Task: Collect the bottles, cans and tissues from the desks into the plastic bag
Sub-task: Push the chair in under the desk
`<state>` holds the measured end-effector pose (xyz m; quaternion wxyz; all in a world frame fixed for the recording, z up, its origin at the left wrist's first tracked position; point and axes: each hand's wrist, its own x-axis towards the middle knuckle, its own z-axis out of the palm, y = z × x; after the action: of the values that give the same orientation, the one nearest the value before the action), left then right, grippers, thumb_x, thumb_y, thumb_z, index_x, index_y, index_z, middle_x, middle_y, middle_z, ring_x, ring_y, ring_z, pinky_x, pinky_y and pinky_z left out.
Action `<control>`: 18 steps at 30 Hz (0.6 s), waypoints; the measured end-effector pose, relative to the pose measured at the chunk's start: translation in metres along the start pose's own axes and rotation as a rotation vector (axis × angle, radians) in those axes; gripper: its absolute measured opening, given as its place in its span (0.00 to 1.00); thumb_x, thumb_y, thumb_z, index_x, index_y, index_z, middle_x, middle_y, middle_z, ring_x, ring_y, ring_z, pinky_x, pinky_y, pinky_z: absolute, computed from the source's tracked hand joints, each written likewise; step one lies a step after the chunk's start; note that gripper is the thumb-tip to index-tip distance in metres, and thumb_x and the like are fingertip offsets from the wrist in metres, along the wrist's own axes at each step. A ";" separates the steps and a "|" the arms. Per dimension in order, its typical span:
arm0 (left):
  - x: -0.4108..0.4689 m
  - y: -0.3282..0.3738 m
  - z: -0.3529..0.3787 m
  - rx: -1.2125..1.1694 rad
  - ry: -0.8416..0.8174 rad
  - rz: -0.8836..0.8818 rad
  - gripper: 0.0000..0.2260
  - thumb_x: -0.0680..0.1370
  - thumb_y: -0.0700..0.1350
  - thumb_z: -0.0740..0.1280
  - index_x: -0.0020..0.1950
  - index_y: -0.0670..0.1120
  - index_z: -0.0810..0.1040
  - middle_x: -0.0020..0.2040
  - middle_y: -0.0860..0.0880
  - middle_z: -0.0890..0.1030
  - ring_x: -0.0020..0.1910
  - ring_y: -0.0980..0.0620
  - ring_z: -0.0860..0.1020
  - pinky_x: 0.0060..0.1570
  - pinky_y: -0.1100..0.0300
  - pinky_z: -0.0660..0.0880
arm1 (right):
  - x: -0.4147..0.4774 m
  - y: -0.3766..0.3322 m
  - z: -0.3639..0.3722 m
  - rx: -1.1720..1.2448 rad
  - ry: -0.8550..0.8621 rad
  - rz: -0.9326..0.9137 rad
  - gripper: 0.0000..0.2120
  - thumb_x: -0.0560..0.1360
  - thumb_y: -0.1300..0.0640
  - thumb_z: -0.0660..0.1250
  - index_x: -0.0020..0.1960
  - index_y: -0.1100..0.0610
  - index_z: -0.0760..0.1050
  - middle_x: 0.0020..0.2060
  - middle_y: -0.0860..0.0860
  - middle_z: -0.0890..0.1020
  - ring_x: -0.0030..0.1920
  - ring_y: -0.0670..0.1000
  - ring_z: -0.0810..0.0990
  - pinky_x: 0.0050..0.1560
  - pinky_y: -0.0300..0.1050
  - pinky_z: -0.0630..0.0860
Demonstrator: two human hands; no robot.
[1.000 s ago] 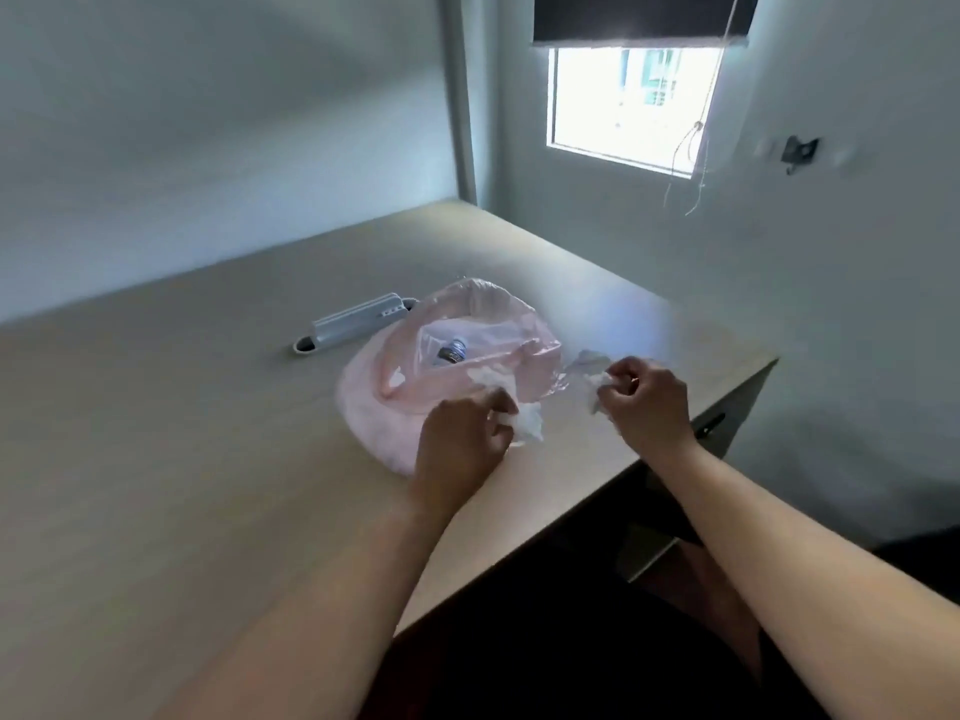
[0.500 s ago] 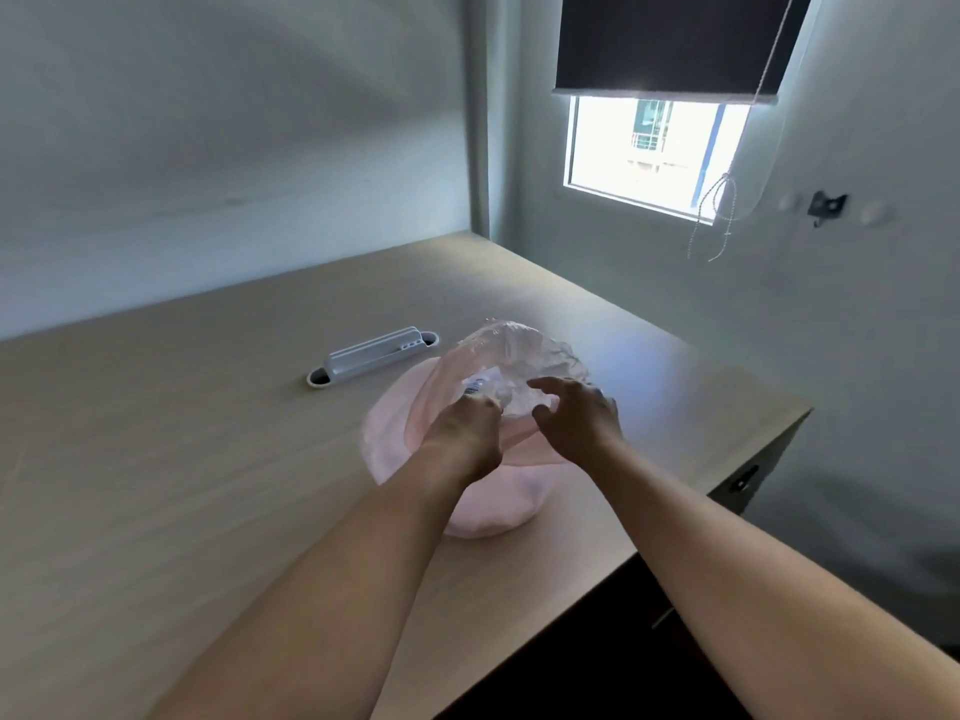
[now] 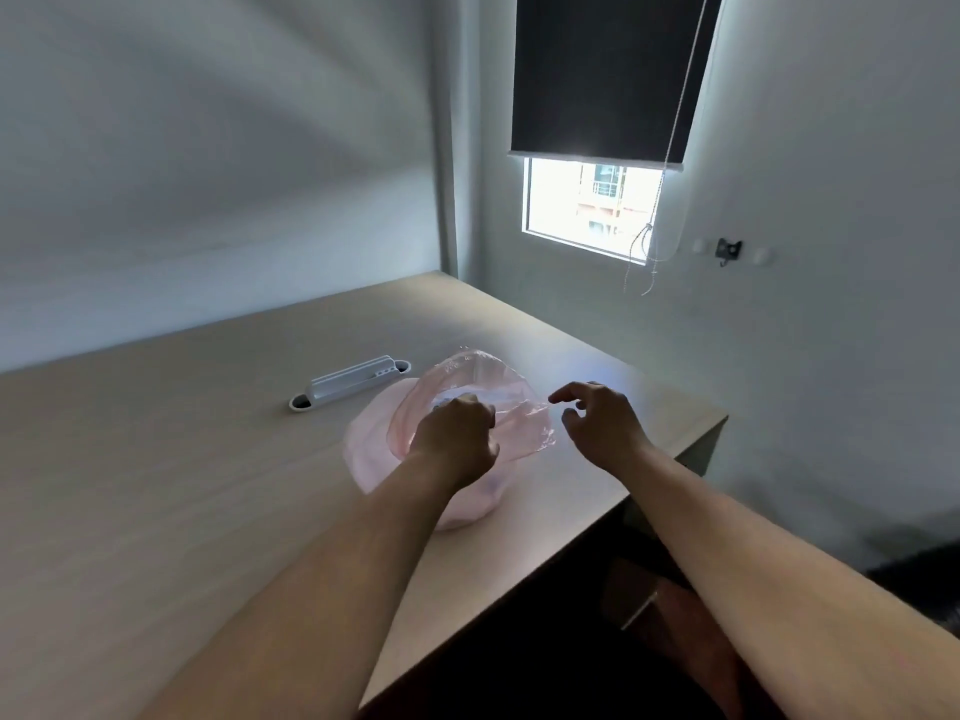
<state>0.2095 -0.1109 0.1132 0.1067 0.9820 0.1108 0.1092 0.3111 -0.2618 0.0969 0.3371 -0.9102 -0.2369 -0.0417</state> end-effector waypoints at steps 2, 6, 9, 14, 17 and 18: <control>-0.018 0.020 -0.014 0.003 0.025 0.021 0.12 0.75 0.43 0.64 0.57 0.46 0.79 0.57 0.46 0.79 0.57 0.45 0.77 0.52 0.58 0.73 | -0.018 0.001 -0.028 -0.016 0.003 -0.015 0.13 0.74 0.62 0.61 0.54 0.53 0.80 0.55 0.53 0.80 0.55 0.54 0.78 0.50 0.38 0.67; -0.070 0.079 -0.035 -0.004 0.061 0.064 0.12 0.75 0.45 0.64 0.57 0.47 0.79 0.56 0.46 0.80 0.56 0.46 0.78 0.55 0.56 0.75 | -0.065 0.006 -0.096 -0.069 0.017 -0.065 0.11 0.74 0.61 0.62 0.51 0.53 0.81 0.52 0.55 0.81 0.52 0.54 0.78 0.51 0.41 0.70; -0.120 0.142 -0.036 -0.056 0.057 0.075 0.11 0.74 0.47 0.64 0.54 0.49 0.80 0.53 0.47 0.82 0.54 0.47 0.79 0.54 0.54 0.76 | -0.114 0.021 -0.153 -0.097 0.040 -0.087 0.11 0.74 0.61 0.62 0.51 0.54 0.81 0.51 0.54 0.82 0.45 0.53 0.78 0.46 0.39 0.69; -0.205 0.258 -0.012 -0.162 -0.071 0.114 0.08 0.73 0.51 0.64 0.47 0.52 0.81 0.49 0.50 0.83 0.52 0.47 0.80 0.54 0.55 0.76 | -0.208 0.076 -0.240 -0.159 0.021 -0.059 0.10 0.75 0.62 0.62 0.52 0.57 0.81 0.43 0.52 0.80 0.28 0.45 0.71 0.30 0.36 0.66; -0.253 0.317 0.017 -0.264 -0.231 0.151 0.16 0.72 0.60 0.65 0.50 0.51 0.80 0.50 0.50 0.82 0.53 0.50 0.78 0.55 0.54 0.76 | -0.266 0.128 -0.270 -0.190 0.031 0.031 0.09 0.74 0.62 0.63 0.49 0.55 0.82 0.45 0.54 0.84 0.35 0.50 0.77 0.39 0.39 0.69; -0.268 0.333 0.027 -0.290 -0.303 0.148 0.22 0.71 0.65 0.64 0.54 0.51 0.79 0.52 0.50 0.81 0.55 0.50 0.78 0.57 0.54 0.75 | -0.284 0.145 -0.273 -0.187 0.029 0.062 0.09 0.73 0.62 0.64 0.47 0.55 0.82 0.45 0.54 0.84 0.38 0.51 0.78 0.41 0.39 0.70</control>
<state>0.0260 -0.4973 0.1140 0.2538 0.9671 0.0041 -0.0172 0.1495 -0.6452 0.1542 0.2552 -0.9439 -0.1988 -0.0661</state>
